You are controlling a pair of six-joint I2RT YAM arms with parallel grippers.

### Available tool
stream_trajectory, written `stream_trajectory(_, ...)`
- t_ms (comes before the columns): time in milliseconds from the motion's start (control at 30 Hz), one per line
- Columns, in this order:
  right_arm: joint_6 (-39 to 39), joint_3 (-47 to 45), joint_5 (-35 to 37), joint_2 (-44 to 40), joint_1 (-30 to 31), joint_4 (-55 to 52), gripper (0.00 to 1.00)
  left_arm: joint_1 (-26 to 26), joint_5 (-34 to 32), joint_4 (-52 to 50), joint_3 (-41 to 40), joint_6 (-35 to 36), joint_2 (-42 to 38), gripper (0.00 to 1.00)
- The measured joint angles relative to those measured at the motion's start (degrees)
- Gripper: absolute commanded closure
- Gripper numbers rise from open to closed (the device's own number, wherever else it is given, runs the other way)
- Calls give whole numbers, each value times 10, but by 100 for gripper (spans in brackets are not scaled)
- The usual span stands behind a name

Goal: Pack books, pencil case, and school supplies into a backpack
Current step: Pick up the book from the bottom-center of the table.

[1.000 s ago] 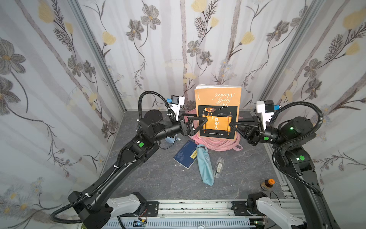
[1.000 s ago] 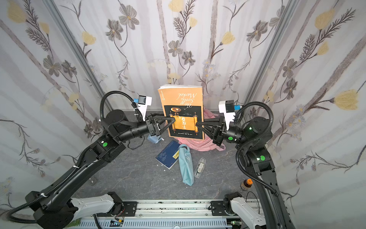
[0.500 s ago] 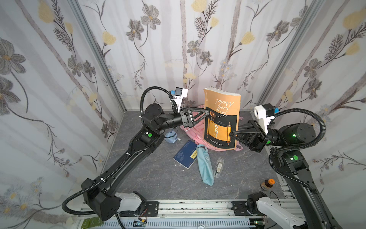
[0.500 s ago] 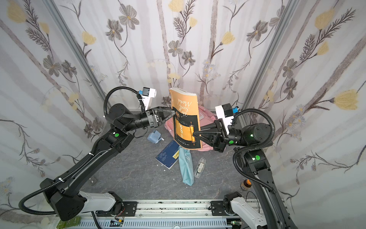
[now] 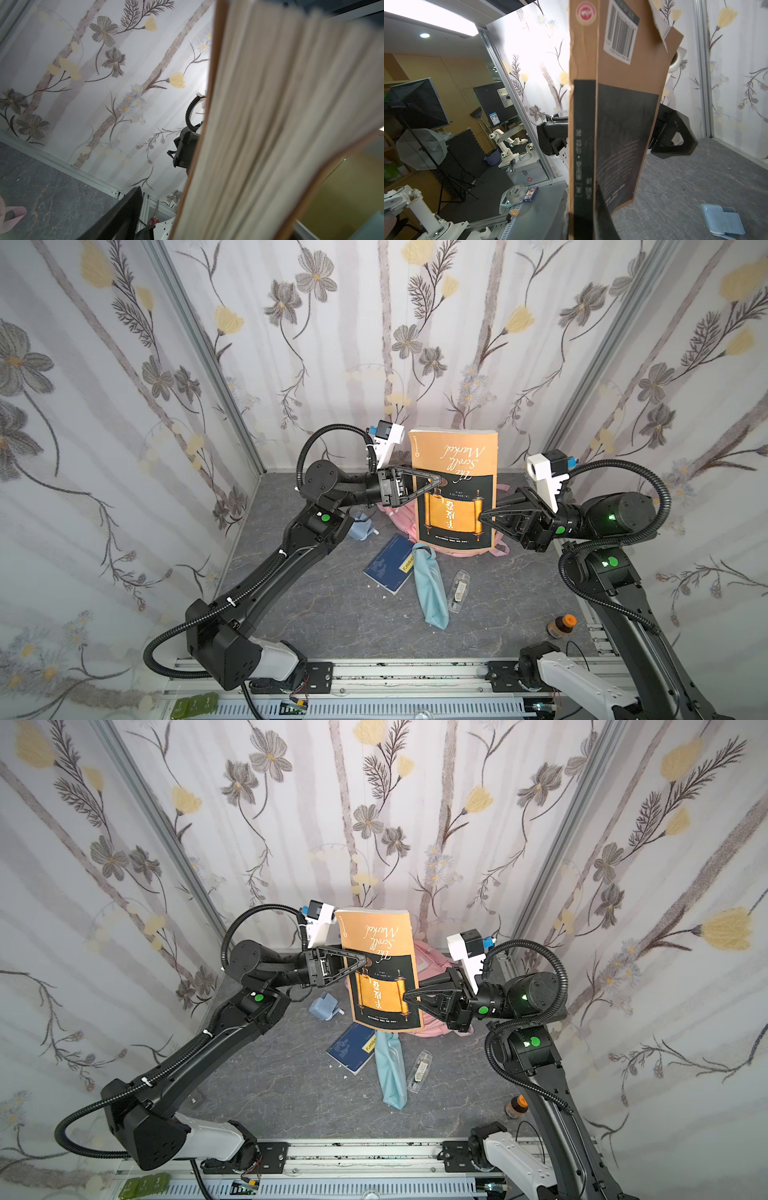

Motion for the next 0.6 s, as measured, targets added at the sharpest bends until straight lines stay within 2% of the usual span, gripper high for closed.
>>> stream_trajectory(167,-10,-18,29,12,-39,-43,100,0,-8,-15,-24,12,-13,58)
stream_trajectory(300,-12,-35,52,24,-61,-88,100,0,-28,-32,-30,21,-14,95)
stream_trajectory(333,-12,-37,57,23,-63,-97,95,0,-33,-40,-31,23,-14,100)
stream_trajectory(400,-16,-40,66,19,-66,-108,88,0,-43,-47,-31,29,-14,100)
stream_trajectory(467,-20,-45,84,6,-66,-113,49,-2,-61,-68,-29,41,-17,100)
stream_trajectory(500,-22,-49,100,-6,-66,-114,33,-5,-76,-82,-25,49,-20,100)
stream_trajectory(533,-25,-55,130,-21,-66,-109,22,-7,-100,-103,-20,57,-25,100)
stream_trajectory(600,-24,-73,201,-53,-68,-81,8,-10,-160,-128,-4,80,-37,100)
